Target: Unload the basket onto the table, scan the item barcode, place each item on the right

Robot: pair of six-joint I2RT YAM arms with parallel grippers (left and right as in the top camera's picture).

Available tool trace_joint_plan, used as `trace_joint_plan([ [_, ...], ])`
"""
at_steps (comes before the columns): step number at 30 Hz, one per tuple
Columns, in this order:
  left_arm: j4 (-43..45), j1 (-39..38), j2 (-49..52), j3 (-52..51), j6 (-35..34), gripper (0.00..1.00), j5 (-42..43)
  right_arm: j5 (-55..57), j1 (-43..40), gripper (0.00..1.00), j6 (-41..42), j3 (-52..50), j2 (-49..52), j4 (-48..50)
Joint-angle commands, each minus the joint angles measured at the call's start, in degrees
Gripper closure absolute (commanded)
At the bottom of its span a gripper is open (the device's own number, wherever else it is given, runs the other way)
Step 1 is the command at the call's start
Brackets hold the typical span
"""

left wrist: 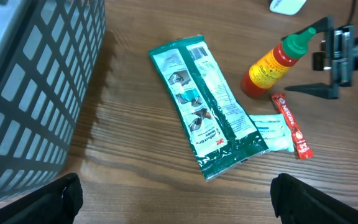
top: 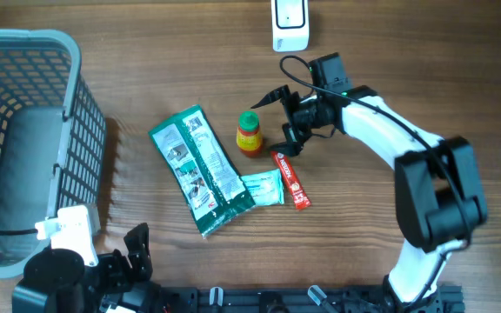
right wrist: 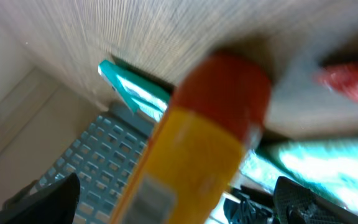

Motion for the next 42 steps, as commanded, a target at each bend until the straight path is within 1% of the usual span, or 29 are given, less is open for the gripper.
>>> trace_joint_plan([
  [1, 0.2, 0.3, 0.1, 0.0, -0.5, 0.00, 0.1, -6.1, 1.4, 0.01, 1.3, -0.2, 5.5, 6.7],
  [2, 0.2, 0.3, 0.1, 0.0, -0.5, 0.00, 0.1, -8.3, 2.4, 0.01, 1.3, -0.2, 7.1, 10.3],
  [3, 0.2, 0.3, 0.1, 0.0, -0.5, 0.00, 0.1, -8.7, 3.4, 0.01, 1.3, -0.2, 7.4, 10.8],
  [9, 0.2, 0.3, 0.1, 0.0, -0.5, 0.00, 0.1, -7.3, 7.3, 0.02, 1.3, -0.2, 7.8, 9.0],
  [10, 0.2, 0.3, 0.1, 0.0, -0.5, 0.00, 0.1, -7.3, 7.3, 0.06, 1.3, -0.2, 8.3, 9.0],
  [11, 0.2, 0.3, 0.1, 0.0, -0.5, 0.00, 0.1, -7.2, 7.3, 0.14, 1.3, -0.2, 9.2, 9.1],
  [12, 0.2, 0.3, 0.1, 0.0, -0.5, 0.00, 0.1, -7.1, 7.3, 0.28, 0.5, -0.2, 10.1, 9.2],
  [13, 0.2, 0.3, 0.1, 0.0, -0.5, 0.00, 0.1, -6.4, 7.3, 0.36, -1.3, -0.2, 10.8, 9.8],
  [14, 0.2, 0.3, 0.1, 0.0, -0.5, 0.00, 0.1, -3.2, 7.3, 0.46, -6.7, -0.2, 10.8, 9.9],
  [15, 0.2, 0.3, 0.1, 0.0, -0.5, 0.00, 0.1, -1.8, 7.3, 0.54, -12.3, -0.2, 10.8, 10.4],
  [18, 0.2, 0.3, 0.1, 0.0, -0.5, 0.00, 0.1, -2.8, 7.3, 0.57, -26.6, -0.2, 10.6, 11.3],
  [19, 0.2, 0.3, 0.1, 0.0, -0.5, 0.00, 0.1, -5.3, 7.3, 0.60, -33.2, -0.1, 10.1, 11.4],
  [20, 0.2, 0.3, 0.1, 0.0, -0.5, 0.00, 0.1, -8.2, 7.2, 0.61, -43.2, 0.0, 9.0, 11.3],
  [21, 0.2, 0.3, 0.1, 0.0, -0.5, 0.00, 0.1, -9.8, 7.2, 0.62, -50.5, 0.0, 7.6, 10.8],
  [23, 0.2, 0.3, 0.1, 0.0, -0.5, 0.00, 0.1, -10.4, 6.9, 0.62, -60.4, 0.0, 4.0, 8.7],
  [24, 0.2, 0.3, 0.1, 0.0, -0.5, 0.00, 0.1, -10.2, 6.8, 0.61, -67.3, 0.0, 0.8, 6.3],
  [25, 0.2, 0.3, 0.1, 0.0, -0.5, 0.00, 0.1, -8.7, 6.7, 0.58, -71.3, 0.0, -2.1, 4.0],
  [26, 0.2, 0.3, 0.1, 0.0, -0.5, 0.00, 0.1, -4.0, 6.8, 0.56, -75.6, 0.0, -6.7, -0.3],
  [27, 0.2, 0.3, 0.1, 0.0, -0.5, 0.00, 0.1, 4.0, 6.8, 0.55, -77.0, 0.0, -11.1, -4.7],
  [29, 0.2, 0.3, 0.1, 0.0, -0.5, 0.00, 0.1, 23.2, 6.8, 0.58, -72.7, 0.0, -15.3, -10.6],
  [30, 0.2, 0.3, 0.1, 0.0, -0.5, 0.00, 0.1, 31.6, 6.8, 0.61, -72.2, 0.0, -16.2, -13.0],
  [31, 0.2, 0.3, 0.1, 0.0, -0.5, 0.00, 0.1, 35.1, 6.8, 0.63, -72.2, 0.0, -16.6, -14.1],
  [32, 0.2, 0.3, 0.1, 0.0, -0.5, 0.00, 0.1, 36.6, 6.8, 0.62, -72.0, 0.0, -16.8, -14.3],
  [34, 0.2, 0.3, 0.1, 0.0, -0.5, 0.00, 0.1, 36.7, 6.8, 0.53, -67.8, -0.1, -16.3, -13.2],
  [35, 0.1, 0.3, 0.1, 0.0, -0.5, 0.00, 0.1, 39.0, 6.8, 0.52, -64.2, -0.2, -15.7, -14.5],
  [36, 0.2, 0.3, 0.1, 0.0, -0.5, 0.00, 0.1, 45.2, 6.8, 0.50, -61.3, -0.3, -15.1, -17.0],
  [38, 0.2, 0.3, 0.1, 0.0, -0.5, 0.00, 0.1, 54.8, 6.8, 0.49, -58.7, -0.3, -14.8, -20.8],
  [39, 0.2, 0.3, 0.1, 0.0, -0.5, 0.00, 0.1, 56.7, 6.8, 0.48, -58.9, -0.3, -14.8, -20.8],
  [42, 0.2, 0.3, 0.1, 0.0, -0.5, 0.00, 0.1, 57.4, 6.8, 0.48, -58.3, -1.5, -11.8, -12.9],
])
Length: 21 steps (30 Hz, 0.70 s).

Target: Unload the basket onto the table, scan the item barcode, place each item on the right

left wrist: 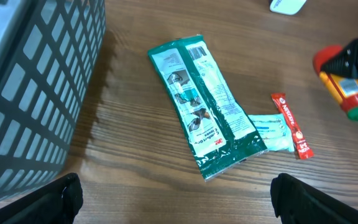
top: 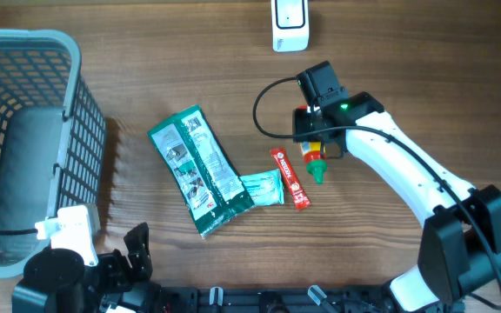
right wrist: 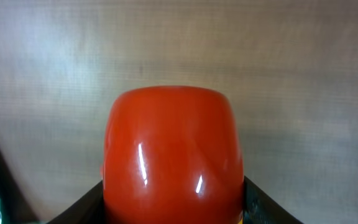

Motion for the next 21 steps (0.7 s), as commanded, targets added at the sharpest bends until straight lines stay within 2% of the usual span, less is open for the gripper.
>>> trace_joint_plan([
  [1, 0.1, 0.3, 0.1, 0.0, -0.5, 0.00, 0.1, 4.5, -0.1, 0.48, 3.3, -2.1, 4.4, 6.4],
  [3, 0.1, 0.3, 0.1, 0.0, -0.5, 0.00, 0.1, 11.0, -0.1, 0.48, 5.0, -4.3, 8.9, 10.4],
  [5, 0.1, 0.2, 0.1, 0.0, -0.5, 0.00, 0.1, 11.6, -0.1, 0.43, 4.8, -4.3, 9.7, 11.1],
  [8, 0.1, 0.3, 0.1, 0.0, -0.5, 0.00, 0.1, 10.8, -0.1, 0.24, 4.5, -4.3, 9.6, 12.1],
  [9, 0.1, 0.3, 0.1, 0.0, -0.5, 0.00, 0.1, 8.9, -0.1, 0.11, 4.4, -4.1, 9.2, 11.5],
  [11, 0.1, 0.3, 0.1, 0.0, -0.5, 0.00, 0.1, 8.1, -0.1, 0.00, 4.4, -2.7, 8.2, 8.7],
  [14, 0.1, 0.3, 0.1, 0.0, -0.5, 0.00, 0.1, 6.2, -0.3, 0.00, 4.6, 2.6, 4.5, 0.3],
  [17, 0.1, 0.3, 0.1, 0.0, -0.5, 0.00, 0.1, -3.4, -3.2, 0.00, 4.5, 5.3, -1.2, -2.0],
  [19, 0.1, 0.3, 0.1, 0.0, -0.5, 0.00, 0.1, -14.3, -8.6, 0.00, 4.3, 5.3, -3.3, -3.8],
  [21, 0.1, 0.3, 0.1, 0.0, -0.5, 0.00, 0.1, -20.0, -13.9, 0.00, 1.9, 3.8, -2.5, -4.4],
])
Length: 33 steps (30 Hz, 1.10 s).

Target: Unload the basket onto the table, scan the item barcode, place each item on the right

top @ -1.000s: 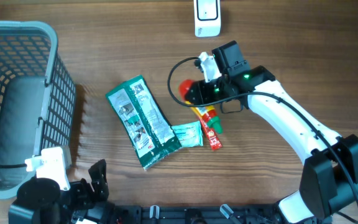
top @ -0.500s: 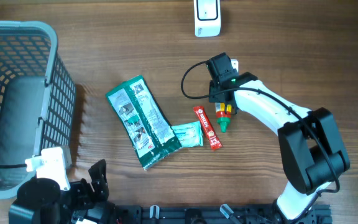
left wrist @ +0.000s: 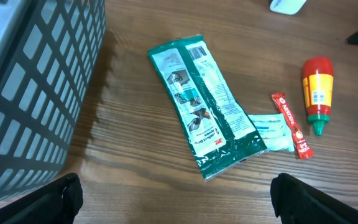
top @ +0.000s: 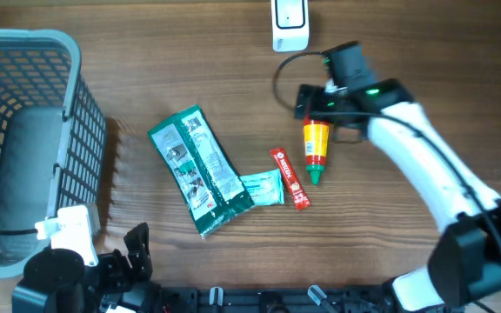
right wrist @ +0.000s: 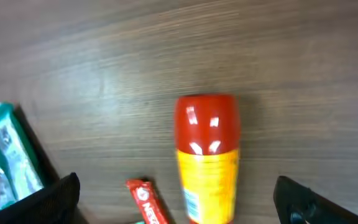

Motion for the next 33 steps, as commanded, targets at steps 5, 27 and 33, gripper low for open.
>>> trace_joint_plan([
  [5, 0.1, 0.3, 0.1, 0.0, -0.5, 0.00, 0.1, -16.1, -13.3, 0.00, -6.7, -5.6, 5.4, 5.4],
  [27, 0.1, 0.3, 0.1, 0.0, -0.5, 0.00, 0.1, -35.0, -11.7, 0.55, -21.4, -5.1, 23.6, 10.4],
  [33, 0.1, 0.3, 0.1, 0.0, -0.5, 0.00, 0.1, -49.2, -11.6, 0.61, -28.3, -1.1, 16.0, -5.4],
])
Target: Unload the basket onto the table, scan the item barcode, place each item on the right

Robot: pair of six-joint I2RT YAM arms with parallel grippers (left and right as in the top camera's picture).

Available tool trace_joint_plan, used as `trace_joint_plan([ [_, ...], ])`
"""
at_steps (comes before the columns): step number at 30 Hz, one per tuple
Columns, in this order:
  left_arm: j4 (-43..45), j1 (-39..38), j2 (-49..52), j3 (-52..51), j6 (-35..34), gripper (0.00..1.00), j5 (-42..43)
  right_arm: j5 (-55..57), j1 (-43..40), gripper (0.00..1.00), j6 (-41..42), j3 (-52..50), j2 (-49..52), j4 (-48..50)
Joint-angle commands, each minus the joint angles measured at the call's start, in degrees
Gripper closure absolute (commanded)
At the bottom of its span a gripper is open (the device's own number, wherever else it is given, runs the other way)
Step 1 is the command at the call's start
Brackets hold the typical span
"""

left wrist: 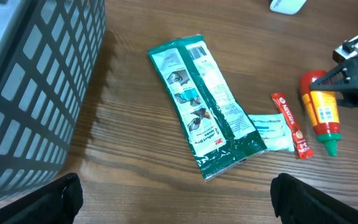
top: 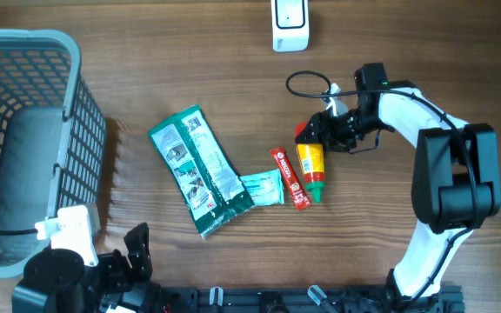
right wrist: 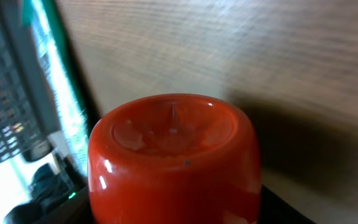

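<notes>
The sauce bottle (top: 309,165), yellow with a red base and a green cap, lies on the table with its cap toward the front edge. It also shows in the left wrist view (left wrist: 322,109). My right gripper (top: 313,135) is low at the bottle's red base (right wrist: 173,155), a finger pressed on each side, shut on it. The white scanner (top: 290,22) stands at the back edge. My left gripper (left wrist: 179,208) is open at the front left, holding nothing.
A grey basket (top: 24,130) fills the left side. A green packet (top: 200,169), a pale teal sachet (top: 263,189) and a red stick sachet (top: 290,178) lie just left of the bottle. The right arm's cable (top: 307,83) loops behind the gripper.
My right gripper was open and away from the lying bottle; now it sits at the bottle's red base, closed on it. The bottle has shifted slightly toward the red stick sachet.
The bottle first stood upright beside the green packet, with my right gripper open next to it. Then the gripper held it tipped over, right of the red stick. Then the bottle lay released on the table. Now the gripper grips its base again.
</notes>
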Motion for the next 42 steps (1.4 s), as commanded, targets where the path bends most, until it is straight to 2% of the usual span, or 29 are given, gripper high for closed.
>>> trace_joint_plan([
  [1, 0.1, 0.3, 0.1, 0.0, -0.5, 0.00, 0.1, -7.2, 0.8, 0.61, -2.8, 1.7, -7.8, -4.7],
  [4, 0.1, 0.3, 0.1, 0.0, -0.5, 0.00, 0.1, -7.2, 2.8, 0.61, -3.1, 1.7, -14.6, -11.5],
  [8, 0.1, 0.3, 0.1, 0.0, -0.5, 0.00, 0.1, -7.2, 12.6, 0.66, -3.6, 1.7, -23.1, -15.6],
  [12, 0.1, 0.3, 0.1, 0.0, -0.5, 0.00, 0.1, -7.2, 21.0, 0.69, -1.2, 1.7, -24.7, -17.2],
  [15, 0.1, 0.3, 0.1, 0.0, -0.5, 0.00, 0.1, -6.6, 22.4, 0.70, -1.2, 1.7, -24.8, -17.9],
  [17, 0.1, 0.3, 0.1, 0.0, -0.5, 0.00, 0.1, 2.0, 22.4, 0.69, -0.1, 1.7, -25.0, -15.9],
  [20, 0.1, 0.3, 0.1, 0.0, -0.5, 0.00, 0.1, 18.8, 22.4, 0.69, 4.6, 1.7, -25.3, -7.2],
  [22, 0.1, 0.3, 0.1, 0.0, -0.5, 0.00, 0.1, 25.3, 22.4, 0.69, 4.8, 1.7, -25.3, 0.2],
  [23, 0.1, 0.3, 0.1, 0.0, -0.5, 0.00, 0.1, 30.0, 22.4, 0.72, 4.9, 1.7, -25.3, 3.8],
  [24, 0.1, 0.3, 0.1, 0.0, -0.5, 0.00, 0.1, 35.7, 22.4, 0.79, 4.6, 1.7, -25.3, 7.0],
  [25, 0.1, 0.3, 0.1, 0.0, -0.5, 0.00, 0.1, 39.9, 22.4, 0.78, 2.3, 1.7, -25.3, 10.5],
  [27, 0.1, 0.3, 0.1, 0.0, -0.5, 0.00, 0.1, 42.1, 22.4, 0.75, -3.3, 1.7, -25.2, 13.9],
  [28, 0.1, 0.3, 0.1, 0.0, -0.5, 0.00, 0.1, 43.1, 22.4, 0.75, -9.1, 1.7, -25.2, 17.2],
  [30, 0.1, 0.3, 0.1, 0.0, -0.5, 0.00, 0.1, 46.2, 22.2, 0.74, -13.4, 1.7, -25.0, 22.0],
  [34, 0.1, 0.3, 0.1, 0.0, -0.5, 0.00, 0.1, 61.4, 21.7, 0.73, -25.5, 1.7, -22.4, 34.7],
  [35, 0.1, 0.3, 0.1, 0.0, -0.5, 0.00, 0.1, 62.3, 21.5, 0.73, -28.0, 1.7, -21.6, 37.0],
  [40, 0.1, 0.3, 0.1, 0.0, -0.5, 0.00, 0.1, 69.9, 18.2, 0.73, -39.0, 2.2, -11.0, 65.0],
  [42, 0.1, 0.3, 0.1, 0.0, -0.5, 0.00, 0.1, 69.8, 17.7, 0.75, -40.5, 6.8, -4.5, 70.8],
])
